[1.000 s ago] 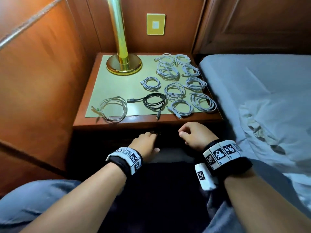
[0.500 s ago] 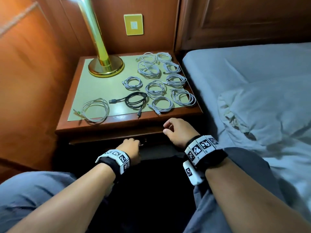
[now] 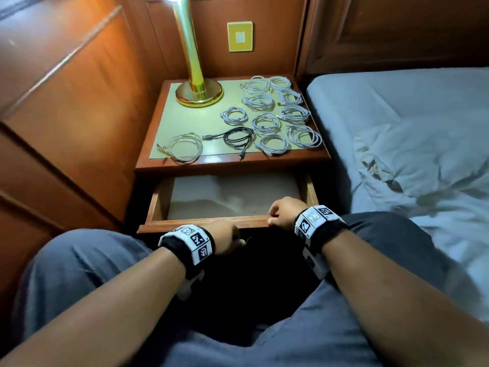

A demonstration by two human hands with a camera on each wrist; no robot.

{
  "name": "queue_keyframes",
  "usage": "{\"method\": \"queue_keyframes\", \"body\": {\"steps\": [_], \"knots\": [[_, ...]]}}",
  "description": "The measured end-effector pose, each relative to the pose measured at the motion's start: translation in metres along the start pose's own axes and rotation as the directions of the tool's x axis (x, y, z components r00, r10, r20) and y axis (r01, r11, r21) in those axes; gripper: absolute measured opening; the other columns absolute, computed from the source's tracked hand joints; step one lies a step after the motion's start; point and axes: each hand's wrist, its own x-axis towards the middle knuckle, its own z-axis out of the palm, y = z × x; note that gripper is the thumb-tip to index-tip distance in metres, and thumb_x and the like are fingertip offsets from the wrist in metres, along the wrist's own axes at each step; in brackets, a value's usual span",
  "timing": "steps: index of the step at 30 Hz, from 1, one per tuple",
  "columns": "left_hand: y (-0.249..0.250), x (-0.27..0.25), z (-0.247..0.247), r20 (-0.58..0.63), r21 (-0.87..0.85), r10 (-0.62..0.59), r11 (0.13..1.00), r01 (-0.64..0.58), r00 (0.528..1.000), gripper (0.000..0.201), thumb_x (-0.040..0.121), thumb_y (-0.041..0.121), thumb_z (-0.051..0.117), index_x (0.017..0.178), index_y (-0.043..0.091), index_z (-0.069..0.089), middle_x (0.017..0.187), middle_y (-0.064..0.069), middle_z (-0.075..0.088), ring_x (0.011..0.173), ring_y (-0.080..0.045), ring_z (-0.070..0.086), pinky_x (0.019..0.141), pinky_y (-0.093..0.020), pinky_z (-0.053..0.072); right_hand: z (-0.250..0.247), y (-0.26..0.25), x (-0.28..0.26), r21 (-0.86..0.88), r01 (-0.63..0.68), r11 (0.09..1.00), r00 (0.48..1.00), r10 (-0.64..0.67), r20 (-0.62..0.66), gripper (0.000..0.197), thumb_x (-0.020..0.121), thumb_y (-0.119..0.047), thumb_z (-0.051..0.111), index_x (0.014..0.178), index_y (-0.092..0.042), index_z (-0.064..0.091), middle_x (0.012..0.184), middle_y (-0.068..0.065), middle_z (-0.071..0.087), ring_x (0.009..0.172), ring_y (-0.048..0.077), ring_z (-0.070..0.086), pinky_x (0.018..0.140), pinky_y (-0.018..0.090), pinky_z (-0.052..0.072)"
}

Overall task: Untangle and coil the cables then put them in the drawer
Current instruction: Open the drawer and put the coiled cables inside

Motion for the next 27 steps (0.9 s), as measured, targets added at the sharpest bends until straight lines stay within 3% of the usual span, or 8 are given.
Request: {"method": "queue_keyframes", "body": {"steps": [4,7,10,12,16,19,23,27], "knots": [[-0.023,-0.011,-0.026,-0.174,-0.294,-0.062,0.956,0.008,0.983,0.025,0.099,0.038,0.058,0.086,0.02,0.068,0.08,0.007,0.074,0.073,-0.011,0.069,0.066,-0.022,0.051,0.001,0.004,-0.003,0.003,0.019,1.0,0.999,-0.019,0.026,0.049,0.078,-0.034,0.081,0.123,-0.022,0.065,0.128,0.0,0.065,0.114,0.019,0.063,0.099,0.033,0.05],[-0.044,-0.015,-0.043,-0.269,-0.452,-0.139,0.892,0.002,0.953,0.02,0.098,0.032,0.061,0.087,0.017,0.068,0.079,0.003,0.076,0.072,-0.014,0.073,0.073,-0.029,0.057,-0.002,0.003,0.0,-0.046,0.031,0.998,0.997,-0.027,0.078,0.051,0.074,-0.028,0.085,0.12,-0.022,0.066,0.124,-0.001,0.066,0.111,0.018,0.063,0.097,0.032,0.052],[-0.065,-0.009,-0.052,-0.313,-0.408,-0.232,0.908,0.09,0.921,0.018,0.095,0.037,0.063,0.089,0.021,0.07,0.076,0.008,0.072,0.076,-0.015,0.071,0.067,-0.026,0.05,-0.003,0.004,0.005,-0.06,0.036,0.998,0.99,-0.028,0.14,0.049,0.072,-0.028,0.087,0.117,-0.022,0.067,0.118,-0.002,0.068,0.107,0.017,0.064,0.095,0.032,0.053],[-0.075,0.0,-0.059,-0.371,-0.397,-0.286,0.909,0.127,0.883,0.018,0.093,0.036,0.065,0.101,0.02,0.069,0.091,0.006,0.069,0.092,-0.018,0.067,0.074,-0.026,0.048,-0.004,0.007,0.011,-0.021,0.033,0.999,0.99,-0.029,0.14,0.044,0.071,-0.032,0.087,0.11,-0.024,0.07,0.112,-0.004,0.069,0.103,0.015,0.065,0.092,0.029,0.053],[-0.092,0.028,-0.08,-0.546,-0.334,-0.356,0.923,0.192,0.759,0.051,0.092,0.032,0.067,0.139,0.019,0.051,0.14,-0.008,0.045,0.13,-0.028,0.048,0.11,-0.04,0.041,-0.008,0.008,0.022,0.077,0.038,0.996,0.988,-0.049,0.146,0.023,0.081,-0.04,0.078,0.097,-0.024,0.073,0.099,-0.005,0.074,0.094,0.014,0.067,0.088,0.028,0.053],[-0.108,0.047,-0.097,-0.564,-0.188,-0.383,0.922,0.338,0.731,0.056,0.094,0.026,0.066,0.145,0.024,0.044,0.151,-0.014,0.031,0.137,-0.038,0.034,0.107,-0.05,0.042,-0.012,0.002,0.029,0.086,0.071,0.994,0.988,-0.082,0.13,0.025,0.085,-0.044,0.073,0.102,-0.027,0.069,0.099,-0.008,0.071,0.098,0.012,0.066,0.089,0.025,0.05],[-0.124,0.065,-0.113,-0.552,-0.022,-0.317,0.93,0.367,0.771,0.027,0.092,0.018,0.068,0.119,0.017,0.068,0.12,-0.01,0.058,0.116,-0.034,0.051,0.089,-0.046,0.053,-0.021,-0.005,0.041,0.085,0.112,0.99,0.986,-0.121,0.114,0.032,0.087,-0.046,0.071,0.111,-0.026,0.067,0.103,-0.006,0.069,0.1,0.012,0.064,0.088,0.023,0.048],[-0.123,0.069,-0.116,-0.579,-0.029,-0.279,0.946,0.323,0.766,0.015,0.089,0.008,0.068,0.095,0.02,0.073,0.101,-0.005,0.063,0.095,-0.032,0.063,0.081,-0.04,0.054,-0.026,-0.006,0.049,0.083,0.129,0.988,0.986,-0.136,0.092,0.029,0.088,-0.048,0.069,0.108,-0.028,0.067,0.095,-0.009,0.066,0.096,0.011,0.062,0.086,0.024,0.047]]}}
